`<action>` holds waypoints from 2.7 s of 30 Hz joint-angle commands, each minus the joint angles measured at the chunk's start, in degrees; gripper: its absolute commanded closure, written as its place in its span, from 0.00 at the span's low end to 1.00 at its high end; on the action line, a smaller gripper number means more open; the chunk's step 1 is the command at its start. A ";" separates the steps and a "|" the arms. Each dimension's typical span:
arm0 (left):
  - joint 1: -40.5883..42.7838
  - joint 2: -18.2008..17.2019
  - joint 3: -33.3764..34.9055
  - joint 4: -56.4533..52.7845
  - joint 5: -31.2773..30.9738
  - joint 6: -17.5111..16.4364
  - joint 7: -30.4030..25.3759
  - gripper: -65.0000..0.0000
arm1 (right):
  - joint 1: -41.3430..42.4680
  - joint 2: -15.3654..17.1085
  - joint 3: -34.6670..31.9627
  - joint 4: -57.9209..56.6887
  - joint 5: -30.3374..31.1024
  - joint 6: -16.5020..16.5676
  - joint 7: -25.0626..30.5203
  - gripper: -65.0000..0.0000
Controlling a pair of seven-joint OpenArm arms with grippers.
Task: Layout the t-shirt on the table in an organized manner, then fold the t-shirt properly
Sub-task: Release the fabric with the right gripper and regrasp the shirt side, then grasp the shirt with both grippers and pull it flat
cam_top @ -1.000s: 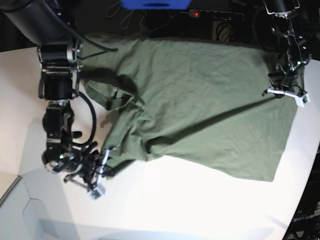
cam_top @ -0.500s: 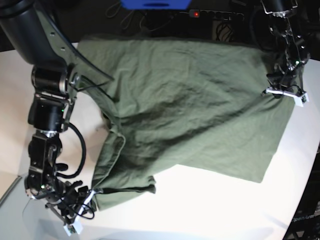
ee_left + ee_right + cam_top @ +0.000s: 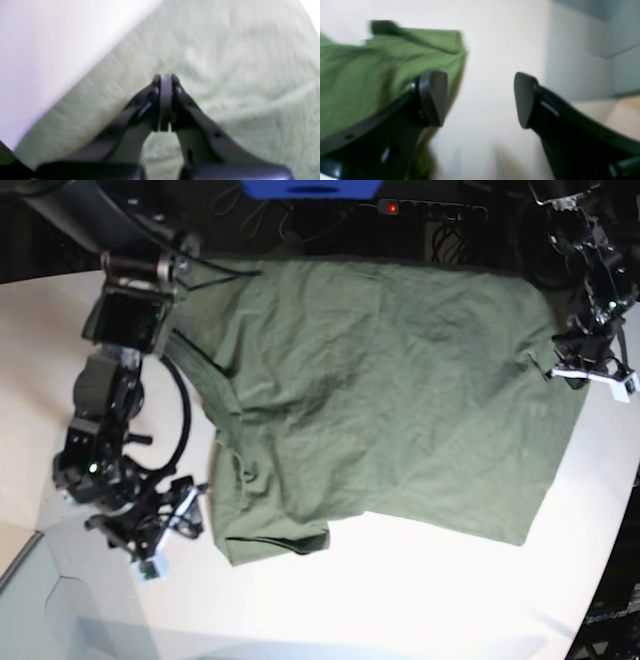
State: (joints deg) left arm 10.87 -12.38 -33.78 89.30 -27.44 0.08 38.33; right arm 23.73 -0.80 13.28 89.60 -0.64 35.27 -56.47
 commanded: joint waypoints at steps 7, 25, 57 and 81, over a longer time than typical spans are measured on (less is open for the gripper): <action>-10.92 -1.55 -1.96 -9.87 0.14 -0.03 -1.01 1.00 | -10.41 -4.08 -8.57 6.79 1.04 0.38 2.18 0.45; -23.14 -8.32 6.75 -47.05 0.23 -0.03 -20.96 1.00 | -8.39 5.15 -14.64 -18.09 0.78 0.03 16.78 1.00; -5.64 -5.07 6.66 -16.37 -0.29 0.14 -23.43 1.00 | -19.55 -1.88 -6.99 3.80 0.95 0.21 9.21 1.00; -27.18 -3.49 13.87 -43.71 0.23 0.06 -23.95 1.00 | 7.53 10.16 -0.84 -45.78 0.60 -0.15 30.31 1.00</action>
State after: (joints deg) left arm -16.05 -16.16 -20.08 45.39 -27.07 0.56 11.55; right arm 29.93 9.32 12.47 42.92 -0.34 35.16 -26.72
